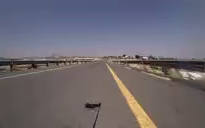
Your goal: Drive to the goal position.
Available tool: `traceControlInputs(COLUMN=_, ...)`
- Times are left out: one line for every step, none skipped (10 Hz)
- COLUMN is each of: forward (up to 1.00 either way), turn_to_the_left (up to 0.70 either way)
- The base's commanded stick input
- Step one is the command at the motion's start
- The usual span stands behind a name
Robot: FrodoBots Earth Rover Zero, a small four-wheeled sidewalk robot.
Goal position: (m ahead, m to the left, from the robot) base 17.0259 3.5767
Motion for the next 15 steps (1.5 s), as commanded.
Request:
traceControlInputs(forward=1.0, turn_to_the_left=-0.01)
traceControlInputs(forward=1.0, turn_to_the_left=-0.01)
traceControlInputs(forward=1.0, turn_to_the_left=-0.01)
traceControlInputs(forward=1.0, turn_to_the_left=-0.01)
traceControlInputs(forward=1.0, turn_to_the_left=-0.01)
traceControlInputs(forward=1.0, turn_to_the_left=-0.01)
traceControlInputs(forward=1.0, turn_to_the_left=-0.01)
traceControlInputs(forward=1.0, turn_to_the_left=-0.01)
traceControlInputs(forward=1.0, turn_to_the_left=-0.01)
traceControlInputs(forward=1.0, turn_to_the_left=-0.01)
traceControlInputs(forward=1.0, turn_to_the_left=-0.01)
traceControlInputs(forward=1.0, turn_to_the_left=-0.01)
traceControlInputs(forward=1.0, turn_to_the_left=-0.01)
traceControlInputs(forward=1.0, turn_to_the_left=-0.01)
traceControlInputs(forward=1.0, turn_to_the_left=-0.01)
